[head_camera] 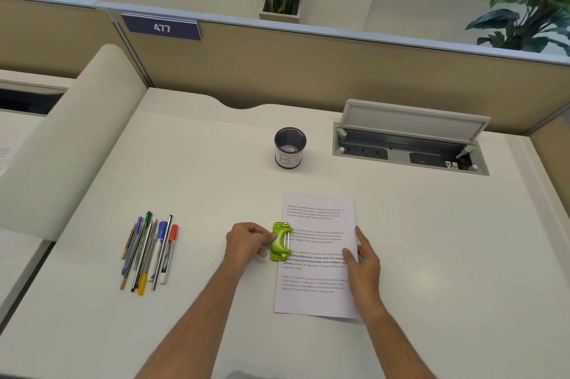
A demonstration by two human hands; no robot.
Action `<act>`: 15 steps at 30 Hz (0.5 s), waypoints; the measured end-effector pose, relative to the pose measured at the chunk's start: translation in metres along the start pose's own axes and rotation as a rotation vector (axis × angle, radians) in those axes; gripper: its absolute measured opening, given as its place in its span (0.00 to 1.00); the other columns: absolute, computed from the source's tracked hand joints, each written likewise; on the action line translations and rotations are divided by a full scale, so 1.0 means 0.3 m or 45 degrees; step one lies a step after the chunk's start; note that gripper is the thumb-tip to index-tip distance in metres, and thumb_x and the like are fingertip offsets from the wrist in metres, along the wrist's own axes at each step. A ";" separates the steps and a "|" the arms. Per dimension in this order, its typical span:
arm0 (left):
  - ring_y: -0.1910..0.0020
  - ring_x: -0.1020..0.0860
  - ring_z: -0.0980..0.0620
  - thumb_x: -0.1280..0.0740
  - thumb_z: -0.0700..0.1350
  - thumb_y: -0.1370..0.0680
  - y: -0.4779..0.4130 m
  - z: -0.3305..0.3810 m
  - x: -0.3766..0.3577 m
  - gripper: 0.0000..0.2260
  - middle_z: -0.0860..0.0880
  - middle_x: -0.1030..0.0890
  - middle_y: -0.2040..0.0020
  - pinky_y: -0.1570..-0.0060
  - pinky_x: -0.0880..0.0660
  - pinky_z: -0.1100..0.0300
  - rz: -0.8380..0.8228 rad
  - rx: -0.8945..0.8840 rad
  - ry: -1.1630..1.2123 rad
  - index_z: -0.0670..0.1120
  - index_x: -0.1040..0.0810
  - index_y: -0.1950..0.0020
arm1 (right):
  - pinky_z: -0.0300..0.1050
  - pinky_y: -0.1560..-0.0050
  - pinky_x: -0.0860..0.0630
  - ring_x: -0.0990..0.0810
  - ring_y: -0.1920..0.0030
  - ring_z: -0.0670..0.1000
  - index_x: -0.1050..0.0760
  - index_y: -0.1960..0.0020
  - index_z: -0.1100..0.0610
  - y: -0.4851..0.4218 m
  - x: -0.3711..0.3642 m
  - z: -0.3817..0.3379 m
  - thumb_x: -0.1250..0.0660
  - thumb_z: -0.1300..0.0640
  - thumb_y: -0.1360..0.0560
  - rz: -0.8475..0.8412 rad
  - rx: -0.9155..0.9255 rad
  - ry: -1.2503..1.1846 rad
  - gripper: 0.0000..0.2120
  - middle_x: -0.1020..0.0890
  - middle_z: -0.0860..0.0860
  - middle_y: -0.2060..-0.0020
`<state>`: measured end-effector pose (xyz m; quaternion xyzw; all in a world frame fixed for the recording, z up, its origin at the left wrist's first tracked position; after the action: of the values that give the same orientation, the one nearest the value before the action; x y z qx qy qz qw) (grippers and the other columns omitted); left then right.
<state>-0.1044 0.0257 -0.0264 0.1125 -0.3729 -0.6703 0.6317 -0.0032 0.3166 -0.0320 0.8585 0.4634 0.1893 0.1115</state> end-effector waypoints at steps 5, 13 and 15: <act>0.72 0.16 0.49 0.18 0.45 0.27 -0.007 0.009 -0.009 0.10 0.41 0.11 0.61 0.79 0.35 0.66 -0.092 0.021 -0.019 0.40 0.13 0.54 | 0.32 0.45 0.22 0.18 0.55 0.31 0.28 0.21 0.49 -0.004 -0.002 0.000 0.32 0.69 0.19 0.020 0.008 0.056 0.30 0.18 0.45 0.51; 0.72 0.14 0.43 0.24 0.37 0.22 0.015 0.008 -0.049 0.05 0.42 0.15 0.67 0.82 0.35 0.67 -0.074 0.081 0.081 0.41 0.19 0.55 | 0.36 0.44 0.21 0.17 0.53 0.35 0.27 0.22 0.47 -0.010 -0.004 0.009 0.32 0.68 0.19 0.040 0.022 0.068 0.29 0.17 0.46 0.51; 0.75 0.15 0.45 0.25 0.36 0.22 0.013 0.009 -0.052 0.06 0.41 0.15 0.67 0.82 0.32 0.67 -0.052 0.089 0.091 0.41 0.21 0.53 | 0.36 0.45 0.22 0.17 0.51 0.40 0.28 0.22 0.48 -0.006 -0.004 0.005 0.32 0.68 0.19 0.038 0.027 0.054 0.29 0.17 0.46 0.51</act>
<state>-0.1003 0.0414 -0.0270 0.1660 -0.3710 -0.6650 0.6265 -0.0046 0.3165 -0.0342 0.8622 0.4548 0.2041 0.0899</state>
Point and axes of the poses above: each hand's wrist, its own y-axis away from the middle knuckle, its own x-axis out of the back of the hand, z = x × y, the point moved 6 cm from there along -y, towards the middle knuckle
